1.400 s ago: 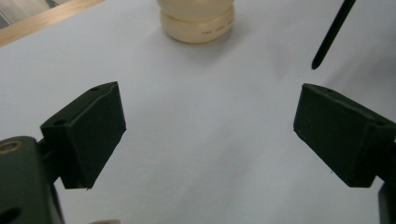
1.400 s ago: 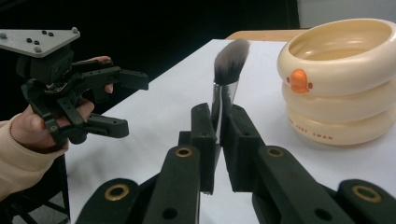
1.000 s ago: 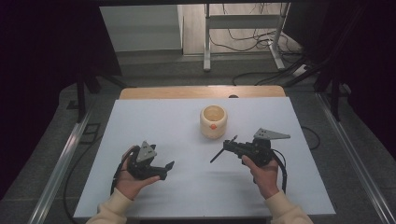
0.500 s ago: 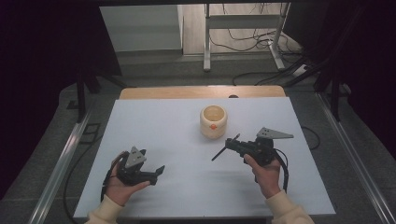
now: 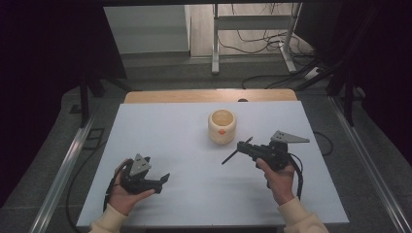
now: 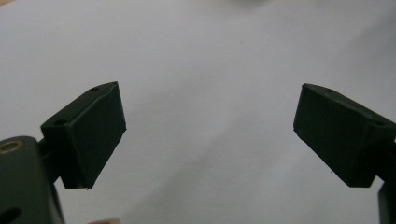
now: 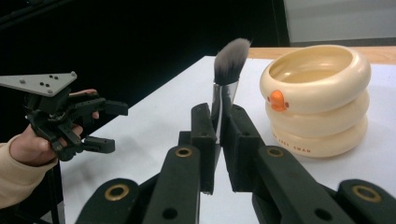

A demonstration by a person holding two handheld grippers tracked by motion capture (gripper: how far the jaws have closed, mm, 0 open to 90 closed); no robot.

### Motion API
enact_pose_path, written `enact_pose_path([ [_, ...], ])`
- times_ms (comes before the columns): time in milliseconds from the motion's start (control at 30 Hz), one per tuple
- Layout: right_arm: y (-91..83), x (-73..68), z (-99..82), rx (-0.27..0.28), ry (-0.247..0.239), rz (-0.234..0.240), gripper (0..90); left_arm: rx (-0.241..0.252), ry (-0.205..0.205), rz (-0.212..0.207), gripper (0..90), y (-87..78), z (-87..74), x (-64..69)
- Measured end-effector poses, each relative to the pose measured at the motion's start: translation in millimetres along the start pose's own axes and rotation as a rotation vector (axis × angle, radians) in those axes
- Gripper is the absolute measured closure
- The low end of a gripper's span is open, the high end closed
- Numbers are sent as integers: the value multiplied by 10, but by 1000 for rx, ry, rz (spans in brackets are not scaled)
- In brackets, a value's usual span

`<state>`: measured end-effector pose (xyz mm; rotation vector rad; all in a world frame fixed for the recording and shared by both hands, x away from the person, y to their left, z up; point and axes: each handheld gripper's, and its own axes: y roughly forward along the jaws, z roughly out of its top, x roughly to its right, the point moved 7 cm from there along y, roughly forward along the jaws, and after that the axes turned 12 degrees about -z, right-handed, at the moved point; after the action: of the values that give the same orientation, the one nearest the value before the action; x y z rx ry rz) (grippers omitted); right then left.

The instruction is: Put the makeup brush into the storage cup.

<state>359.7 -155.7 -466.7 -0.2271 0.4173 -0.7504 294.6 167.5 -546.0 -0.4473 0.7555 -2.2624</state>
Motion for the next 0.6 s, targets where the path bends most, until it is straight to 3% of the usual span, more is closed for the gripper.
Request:
enact_pose_path([
  [600,-17,17,163,37,6,2,830,-7,8,-3,95,24,-1,1],
])
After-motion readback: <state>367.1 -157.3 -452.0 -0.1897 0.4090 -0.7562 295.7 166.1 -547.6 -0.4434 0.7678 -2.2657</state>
